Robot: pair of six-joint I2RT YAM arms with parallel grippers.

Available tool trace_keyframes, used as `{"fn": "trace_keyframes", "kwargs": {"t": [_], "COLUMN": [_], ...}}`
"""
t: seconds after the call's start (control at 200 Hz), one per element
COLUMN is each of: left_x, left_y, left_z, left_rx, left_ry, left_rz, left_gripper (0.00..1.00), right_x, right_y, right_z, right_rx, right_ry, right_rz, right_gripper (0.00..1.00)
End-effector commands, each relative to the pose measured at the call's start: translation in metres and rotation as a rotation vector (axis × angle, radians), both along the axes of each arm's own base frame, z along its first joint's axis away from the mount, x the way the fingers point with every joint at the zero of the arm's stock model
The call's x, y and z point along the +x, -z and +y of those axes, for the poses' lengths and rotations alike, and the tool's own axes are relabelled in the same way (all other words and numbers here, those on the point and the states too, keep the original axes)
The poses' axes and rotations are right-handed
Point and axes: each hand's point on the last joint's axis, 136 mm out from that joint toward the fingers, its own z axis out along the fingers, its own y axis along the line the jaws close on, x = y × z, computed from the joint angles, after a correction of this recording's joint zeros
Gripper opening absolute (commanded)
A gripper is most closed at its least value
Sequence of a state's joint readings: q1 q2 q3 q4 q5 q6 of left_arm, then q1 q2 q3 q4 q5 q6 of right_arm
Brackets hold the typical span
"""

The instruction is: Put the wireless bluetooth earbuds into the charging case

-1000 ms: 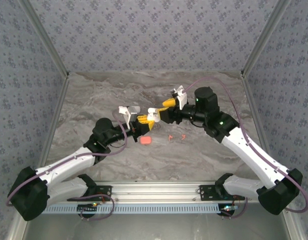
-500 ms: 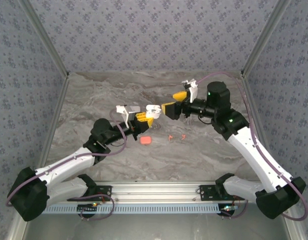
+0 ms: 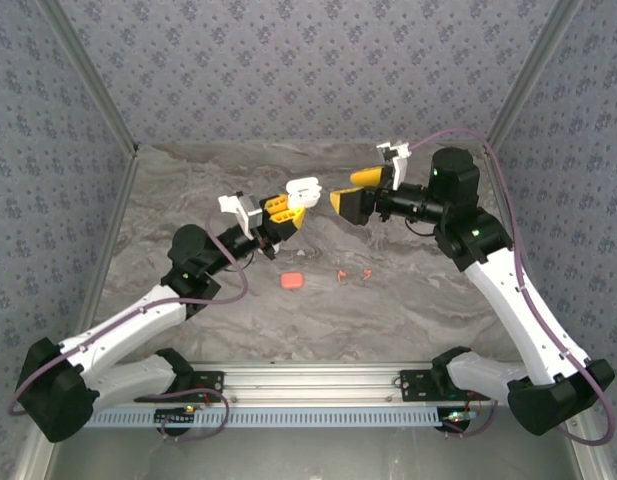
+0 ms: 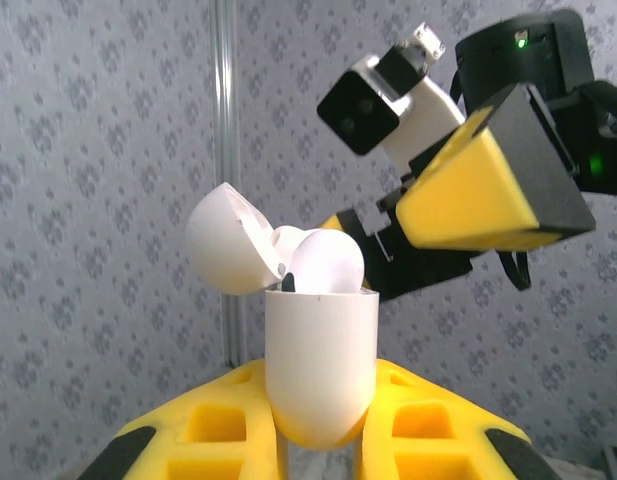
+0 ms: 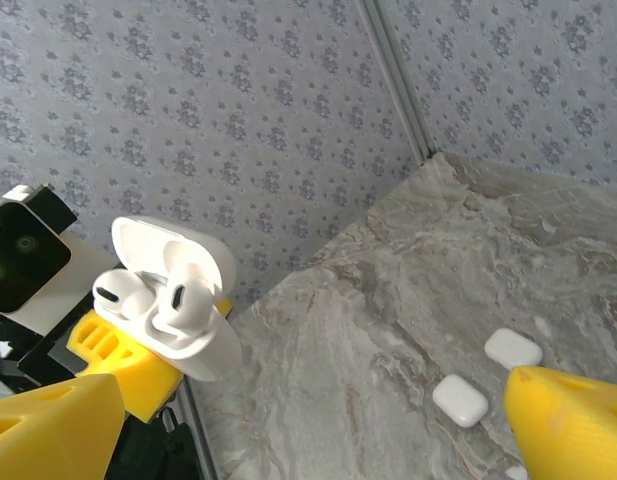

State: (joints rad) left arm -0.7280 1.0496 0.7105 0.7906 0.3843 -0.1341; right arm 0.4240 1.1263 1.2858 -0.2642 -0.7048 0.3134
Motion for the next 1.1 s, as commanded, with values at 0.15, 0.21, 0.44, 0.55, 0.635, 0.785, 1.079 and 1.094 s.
{"fn": "trace_keyframes", "kwargs": {"t": [0.15, 0.21, 0.44, 0.55, 0.635, 0.785, 1.079, 1.094], "left_x": [-0.011, -0.011, -0.012, -0.012, -0.012, -0.012, -0.009, -0.009], "left_y": [-0.047, -0.049, -0.05, -0.049, -0.049, -0.048, -0.045, -0.045], "left_z": [-0.001, -0.002, -0.002, -0.003, -0.003, -0.004, -0.003, -0.003], "left_rx": [-0.071, -0.078, -0.082, -0.08, -0.08, -0.075, -0.073, -0.073], "left_ry": [0.019, 0.025, 0.034, 0.04, 0.041, 0.04, 0.027, 0.026], "left_rz": [-0.166, -0.169, -0.166, -0.166, -0.164, -0.162, -0.153, -0.151], "left_gripper": [0.0, 0.0, 0.0, 0.0, 0.0, 0.0, 0.0, 0.0], "right_x": [-0.008, -0.006, 0.003, 0.009, 0.011, 0.011, 0.009, 0.009], "right_y": [-0.045, -0.048, -0.047, -0.044, -0.044, -0.043, -0.044, -0.044], "right_z": [0.005, 0.004, 0.005, 0.006, 0.009, 0.013, 0.013, 0.012], "right_rx": [0.084, 0.089, 0.086, 0.087, 0.093, 0.089, 0.088, 0.088], "right_ry": [-0.027, -0.02, 0.011, 0.023, 0.012, -0.003, -0.003, -0.003], "right_rz": [-0.076, -0.077, -0.061, -0.044, -0.035, -0.031, -0.039, -0.037], "right_gripper": [1.0, 1.0, 1.0, 1.0, 1.0, 1.0, 1.0, 1.0]}}
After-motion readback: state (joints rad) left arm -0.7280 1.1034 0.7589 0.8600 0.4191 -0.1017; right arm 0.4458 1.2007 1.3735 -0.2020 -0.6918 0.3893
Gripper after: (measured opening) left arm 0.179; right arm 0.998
